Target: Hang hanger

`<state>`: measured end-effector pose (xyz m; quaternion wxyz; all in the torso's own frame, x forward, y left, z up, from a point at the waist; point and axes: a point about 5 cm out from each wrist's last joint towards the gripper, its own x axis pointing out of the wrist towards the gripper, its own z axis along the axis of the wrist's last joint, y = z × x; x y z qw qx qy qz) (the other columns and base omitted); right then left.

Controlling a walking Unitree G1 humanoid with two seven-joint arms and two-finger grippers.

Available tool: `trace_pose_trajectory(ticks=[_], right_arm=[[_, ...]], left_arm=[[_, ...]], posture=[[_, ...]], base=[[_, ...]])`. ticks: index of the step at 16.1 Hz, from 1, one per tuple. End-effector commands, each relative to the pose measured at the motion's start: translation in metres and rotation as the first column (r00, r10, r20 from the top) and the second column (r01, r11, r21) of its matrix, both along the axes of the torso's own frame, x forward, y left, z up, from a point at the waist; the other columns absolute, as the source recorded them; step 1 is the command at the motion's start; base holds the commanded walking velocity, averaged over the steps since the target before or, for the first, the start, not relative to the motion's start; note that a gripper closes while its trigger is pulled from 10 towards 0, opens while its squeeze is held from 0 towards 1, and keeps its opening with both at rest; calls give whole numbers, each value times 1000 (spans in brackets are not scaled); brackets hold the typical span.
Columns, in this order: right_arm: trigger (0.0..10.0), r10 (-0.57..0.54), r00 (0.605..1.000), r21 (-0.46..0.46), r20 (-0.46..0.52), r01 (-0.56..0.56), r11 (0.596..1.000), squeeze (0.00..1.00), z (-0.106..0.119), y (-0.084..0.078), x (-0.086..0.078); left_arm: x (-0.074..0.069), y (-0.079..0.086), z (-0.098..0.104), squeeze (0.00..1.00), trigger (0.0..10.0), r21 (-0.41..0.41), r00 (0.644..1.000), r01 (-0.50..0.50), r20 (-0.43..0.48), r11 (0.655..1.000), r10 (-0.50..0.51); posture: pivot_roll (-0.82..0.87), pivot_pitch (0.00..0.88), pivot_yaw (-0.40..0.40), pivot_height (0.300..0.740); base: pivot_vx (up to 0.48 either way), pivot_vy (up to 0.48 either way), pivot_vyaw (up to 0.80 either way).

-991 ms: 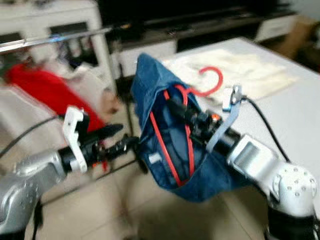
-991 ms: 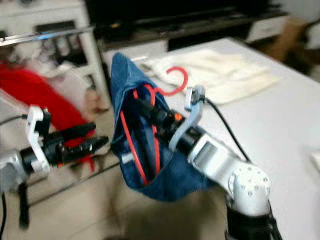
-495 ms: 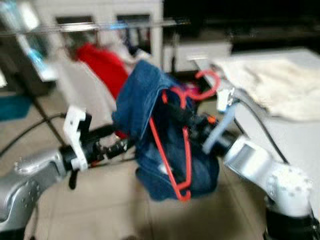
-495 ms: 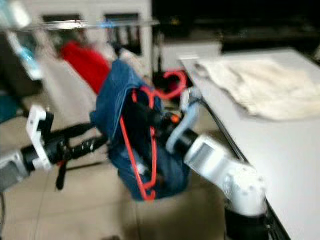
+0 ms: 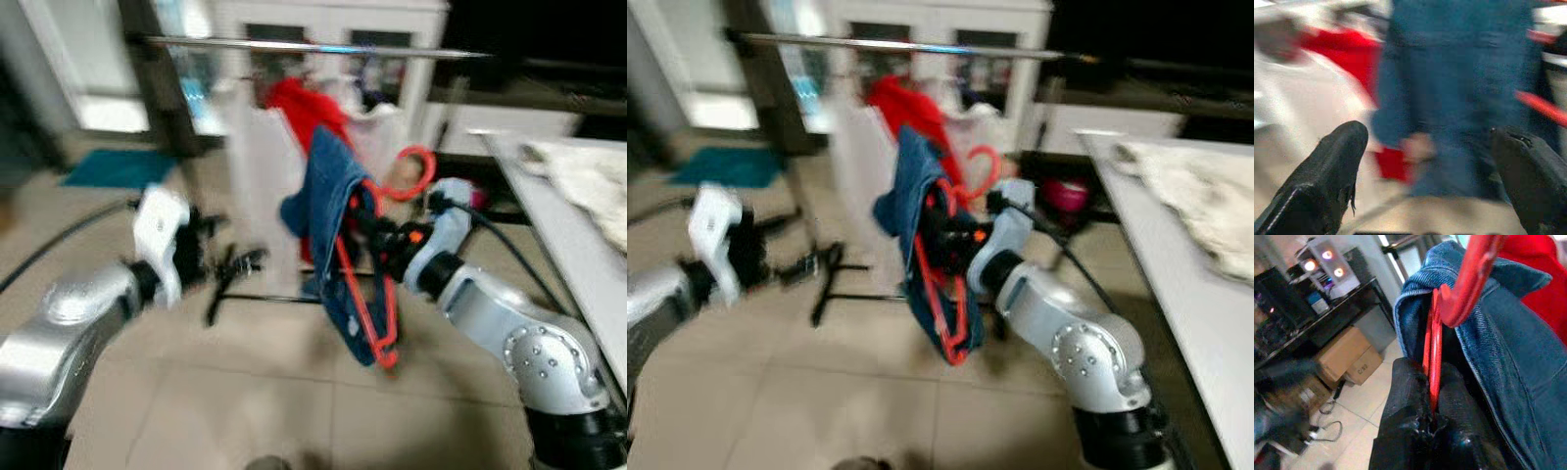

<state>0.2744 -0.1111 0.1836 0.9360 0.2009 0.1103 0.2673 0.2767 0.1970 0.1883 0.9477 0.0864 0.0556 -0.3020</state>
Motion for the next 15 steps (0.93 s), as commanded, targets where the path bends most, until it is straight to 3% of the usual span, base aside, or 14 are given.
trace_pose_trajectory(ticks=[1,2,4,5,7,9,11,13,15], right_arm=[[10000,8,997,-25,83,-6,1000,0,7,1,2],[10000,8,994,-21,106,-6,1000,0,9,2,2],[10000,42,987,-28,157,-38,999,0,12,3,0],[10000,60,983,-44,174,-54,998,0,12,3,-1],[10000,118,968,-110,223,-95,989,0,14,1,-6],[10000,204,939,-190,275,-154,969,0,18,-1,-10],[10000,343,890,-217,300,-286,933,0,23,-3,-17],[10000,362,879,-245,310,-295,924,0,28,-7,-16],[10000,384,865,-256,323,-310,916,0,32,-7,-17]], left_arm=[[10,9,2,59,10000,61,994,-95,62,994,91],[15,12,1,0,10000,97,989,-130,78,987,123],[19,21,-6,0,10000,136,981,-189,68,973,181],[20,25,-7,1000,10000,148,977,-210,73,967,201],[24,39,-6,1000,10000,174,964,-261,106,950,245],[30,51,2,1000,10000,194,966,-235,160,953,205],[33,52,9,1000,10000,254,981,-134,171,958,92],[37,46,18,1000,10000,214,981,-105,184,971,66],[40,43,16,1000,10000,230,980,-97,194,968,53]], posture=[[-75,0,8,740],[-77,0,9,740],[-85,0,22,740],[-85,0,22,740],[-86,0,22,740],[-81,0,12,740],[-77,0,6,740],[-91,0,16,740],[-96,0,20,740]], base=[[0,0,663],[0,0,0],[0,0,0],[0,0,0],[0,0,0],[0,0,0],[0,0,0],[0,0,0],[0,0,0]])
